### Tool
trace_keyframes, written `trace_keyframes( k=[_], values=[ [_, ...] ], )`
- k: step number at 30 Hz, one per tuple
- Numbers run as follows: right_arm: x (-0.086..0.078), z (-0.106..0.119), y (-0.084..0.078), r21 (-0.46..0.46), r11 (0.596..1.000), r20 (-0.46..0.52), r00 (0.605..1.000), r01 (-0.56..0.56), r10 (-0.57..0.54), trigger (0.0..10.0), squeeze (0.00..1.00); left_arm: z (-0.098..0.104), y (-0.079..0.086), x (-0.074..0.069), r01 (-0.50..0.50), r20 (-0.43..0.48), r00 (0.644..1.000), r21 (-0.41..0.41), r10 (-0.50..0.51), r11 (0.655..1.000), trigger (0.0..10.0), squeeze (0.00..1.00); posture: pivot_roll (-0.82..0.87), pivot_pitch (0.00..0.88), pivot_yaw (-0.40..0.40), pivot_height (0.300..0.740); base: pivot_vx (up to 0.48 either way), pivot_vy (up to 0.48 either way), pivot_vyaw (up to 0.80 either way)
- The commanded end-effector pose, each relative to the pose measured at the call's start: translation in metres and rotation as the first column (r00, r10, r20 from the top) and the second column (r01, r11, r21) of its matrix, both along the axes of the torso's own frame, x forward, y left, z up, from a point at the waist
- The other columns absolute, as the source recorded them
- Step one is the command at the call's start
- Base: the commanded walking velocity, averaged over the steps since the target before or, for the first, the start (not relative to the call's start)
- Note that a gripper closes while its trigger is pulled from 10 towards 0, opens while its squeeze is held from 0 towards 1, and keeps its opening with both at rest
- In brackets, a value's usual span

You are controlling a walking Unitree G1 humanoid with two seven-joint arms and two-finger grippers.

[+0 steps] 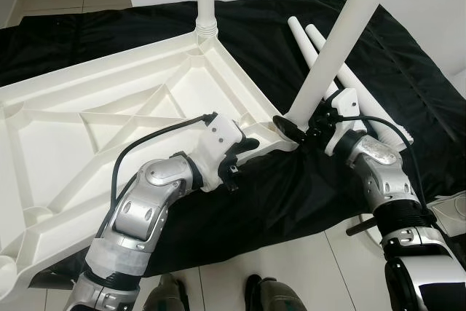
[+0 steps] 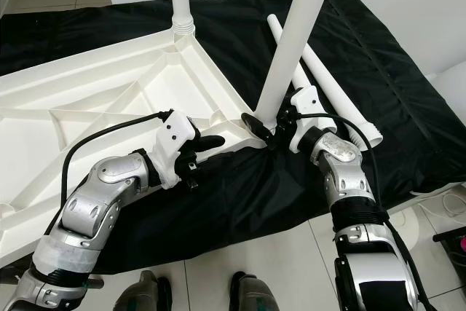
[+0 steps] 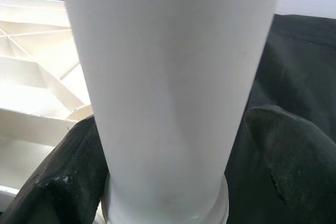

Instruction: Building children table

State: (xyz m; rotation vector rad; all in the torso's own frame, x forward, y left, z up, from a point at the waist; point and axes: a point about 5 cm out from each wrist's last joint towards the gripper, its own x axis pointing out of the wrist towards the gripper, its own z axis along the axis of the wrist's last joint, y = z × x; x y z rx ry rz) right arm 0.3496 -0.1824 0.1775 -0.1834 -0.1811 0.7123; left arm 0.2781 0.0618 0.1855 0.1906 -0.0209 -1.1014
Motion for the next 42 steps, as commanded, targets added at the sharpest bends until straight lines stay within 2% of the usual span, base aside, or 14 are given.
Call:
trace_keyframes(
  k=[1, 6, 11, 21, 24, 25, 27, 28, 36, 37, 38, 42],
  values=[
    [-0.001, -0.007, -0.012, 0.005, 0.999, -0.024, 0.998, 0.054, -0.054, 10.0, 0.00, 0.001, 0.005, 0.010, -0.166, 0.027, 0.986, -0.011, 0.166, 0.986, 10.0, 0.00, -0.05, 0.146, -0.003, 0.740, 0.000, 0.000, 0.00],
    [-0.002, -0.007, -0.008, 0.009, 0.999, -0.017, 0.999, 0.036, -0.036, 10.0, 0.00, 0.003, 0.005, 0.010, -0.177, 0.027, 0.984, -0.020, 0.177, 0.984, 10.0, 0.00, -0.05, 0.140, -0.002, 0.740, 0.000, 0.000, 0.00],
    [-0.002, -0.003, 0.011, 0.016, 0.999, 0.015, 0.999, -0.032, 0.032, 10.0, 0.00, -0.004, 0.003, 0.008, -0.198, 0.025, 0.980, 0.002, 0.198, 0.980, 10.0, 0.00, -0.04, 0.115, -0.001, 0.740, 0.000, 0.000, 0.00],
    [-0.001, -0.005, 0.026, 0.027, 0.998, 0.027, 0.998, -0.058, 0.057, 10.0, 0.00, -0.007, 0.004, 0.003, -0.183, 0.004, 0.983, -0.012, 0.183, 0.983, 10.0, 0.00, -0.04, 0.079, -0.005, 0.740, 0.000, 0.000, 0.00],
    [-0.001, -0.005, 0.026, 0.027, 0.998, 0.027, 0.998, -0.058, 0.057, 10.0, 0.00, -0.007, 0.004, 0.003, -0.183, 0.004, 0.983, -0.012, 0.183, 0.983, 10.0, 0.00, -0.04, 0.079, -0.005, 0.740, 0.000, 0.000, 0.00],
    [-0.002, -0.006, 0.027, 0.031, 0.998, 0.026, 0.998, -0.062, 0.062, 8.5, 0.00, -0.006, 0.003, 0.003, -0.174, 0.014, 0.985, -0.012, 0.175, 0.985, 10.0, 0.00, -0.04, 0.075, -0.007, 0.740, 0.000, 0.000, 0.00],
    [-0.002, -0.007, 0.025, 0.037, 0.998, 0.016, 0.998, -0.059, 0.058, 0.9, 0.00, -0.005, 0.003, 0.004, -0.171, 0.031, 0.985, -0.005, 0.171, 0.985, 10.0, 0.00, -0.04, 0.071, -0.002, 0.740, 0.000, 0.000, 0.00],
    [-0.002, -0.007, 0.024, 0.042, 0.998, 0.012, 0.999, -0.054, 0.053, 0.0, 0.00, -0.005, 0.004, 0.006, -0.173, 0.033, 0.984, -0.003, 0.173, 0.985, 10.0, 0.00, -0.04, 0.070, 0.002, 0.740, 0.000, 0.000, 0.00],
    [-0.005, -0.012, 0.018, 0.045, 0.999, 0.002, 1.000, -0.019, 0.018, 0.0, 0.00, -0.004, 0.003, 0.007, -0.175, 0.033, 0.984, -0.004, 0.175, 0.985, 10.0, 0.00, -0.05, 0.069, 0.017, 0.740, 0.000, 0.000, 0.00],
    [-0.006, -0.014, 0.017, 0.042, 0.999, -0.001, 1.000, 0.001, -0.001, 8.6, 0.00, -0.004, 0.002, 0.007, -0.170, 0.032, 0.985, -0.003, 0.170, 0.985, 10.0, 0.00, -0.06, 0.070, 0.019, 0.740, 0.000, 0.000, 0.00],
    [-0.008, -0.018, 0.013, 0.044, 0.997, -0.008, 0.998, 0.057, -0.057, 10.0, 0.00, -0.005, 0.000, 0.005, -0.163, 0.028, 0.986, -0.001, 0.163, 0.987, 10.0, 0.00, -0.06, 0.071, 0.021, 0.740, 0.000, 0.000, 0.00],
    [-0.010, -0.020, 0.010, 0.059, 0.991, -0.018, 0.993, 0.120, -0.119, 10.0, 0.00, -0.006, 0.000, 0.004, -0.161, 0.025, 0.987, 0.000, 0.161, 0.987, 10.0, 0.00, -0.06, 0.074, 0.022, 0.740, 0.000, 0.000, 0.00]
  ],
)
